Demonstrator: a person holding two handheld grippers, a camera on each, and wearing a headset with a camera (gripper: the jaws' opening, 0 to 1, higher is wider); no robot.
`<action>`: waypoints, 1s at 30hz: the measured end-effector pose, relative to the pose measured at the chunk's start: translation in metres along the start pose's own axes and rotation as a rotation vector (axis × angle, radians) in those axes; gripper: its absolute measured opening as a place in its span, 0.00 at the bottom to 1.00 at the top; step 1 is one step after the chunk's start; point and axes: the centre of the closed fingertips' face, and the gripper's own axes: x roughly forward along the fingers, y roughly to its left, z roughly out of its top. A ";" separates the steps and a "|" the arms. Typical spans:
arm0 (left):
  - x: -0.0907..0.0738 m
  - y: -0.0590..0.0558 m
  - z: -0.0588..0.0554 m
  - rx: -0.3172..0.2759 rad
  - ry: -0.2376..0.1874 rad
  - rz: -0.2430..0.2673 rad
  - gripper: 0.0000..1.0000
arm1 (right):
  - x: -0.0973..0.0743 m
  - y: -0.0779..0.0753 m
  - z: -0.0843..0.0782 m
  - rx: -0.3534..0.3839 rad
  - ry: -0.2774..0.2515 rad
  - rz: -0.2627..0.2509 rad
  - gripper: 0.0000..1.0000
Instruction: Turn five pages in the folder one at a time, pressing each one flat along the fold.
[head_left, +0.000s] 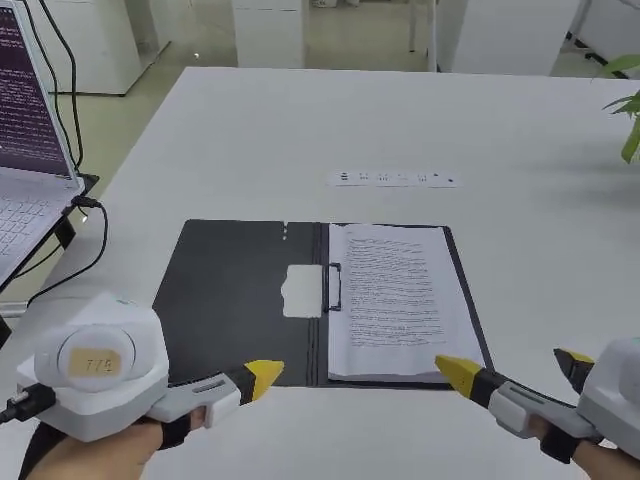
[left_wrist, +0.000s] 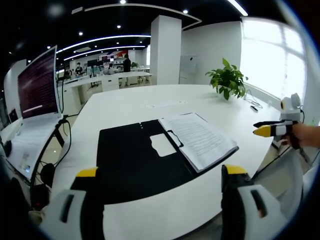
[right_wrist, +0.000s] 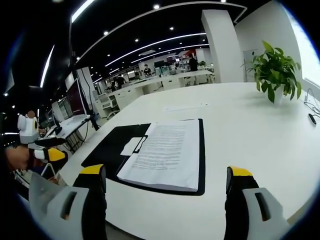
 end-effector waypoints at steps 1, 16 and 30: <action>0.000 0.001 -0.001 0.001 0.002 -0.001 0.99 | 0.000 0.000 0.000 0.000 -0.001 -0.001 1.00; -0.004 0.008 -0.007 -0.014 0.007 0.007 0.99 | 0.005 0.006 0.004 -0.023 0.009 0.003 1.00; -0.009 0.011 -0.010 -0.026 0.006 0.028 0.99 | 0.009 0.010 0.005 -0.037 0.015 0.025 1.00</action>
